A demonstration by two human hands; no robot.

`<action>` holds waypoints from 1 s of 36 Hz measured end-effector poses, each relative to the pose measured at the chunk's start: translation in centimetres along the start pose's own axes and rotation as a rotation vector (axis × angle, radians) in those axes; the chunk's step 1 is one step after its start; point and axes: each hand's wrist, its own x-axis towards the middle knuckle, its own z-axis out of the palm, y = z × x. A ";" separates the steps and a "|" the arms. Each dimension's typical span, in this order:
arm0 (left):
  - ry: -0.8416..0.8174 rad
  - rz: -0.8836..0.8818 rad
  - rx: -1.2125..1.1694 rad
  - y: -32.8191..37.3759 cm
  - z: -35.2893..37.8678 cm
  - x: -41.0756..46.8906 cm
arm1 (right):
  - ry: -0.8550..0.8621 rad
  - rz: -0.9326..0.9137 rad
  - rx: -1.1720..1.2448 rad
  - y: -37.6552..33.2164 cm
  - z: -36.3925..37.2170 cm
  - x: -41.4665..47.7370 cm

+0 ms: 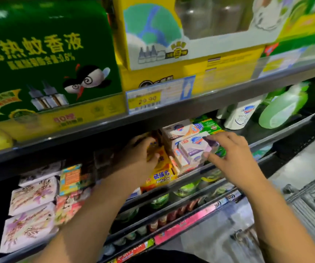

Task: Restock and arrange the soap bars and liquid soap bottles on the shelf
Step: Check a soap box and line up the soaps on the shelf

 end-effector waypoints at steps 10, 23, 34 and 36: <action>-0.162 0.016 0.123 6.1 4.2 -0.4 | -0.055 0.052 0.190 1.7 -0.6 0.3; 0.011 -0.085 0.017 7.1 7.5 -0.7 | -0.155 0.114 0.404 3.4 0.3 0.0; 0.227 0.030 -0.357 7.6 7.8 -2.7 | -0.142 0.159 1.180 4.2 0.9 -2.7; 0.249 0.036 -0.399 7.4 7.6 -3.2 | -0.164 0.191 1.260 3.7 0.7 -2.9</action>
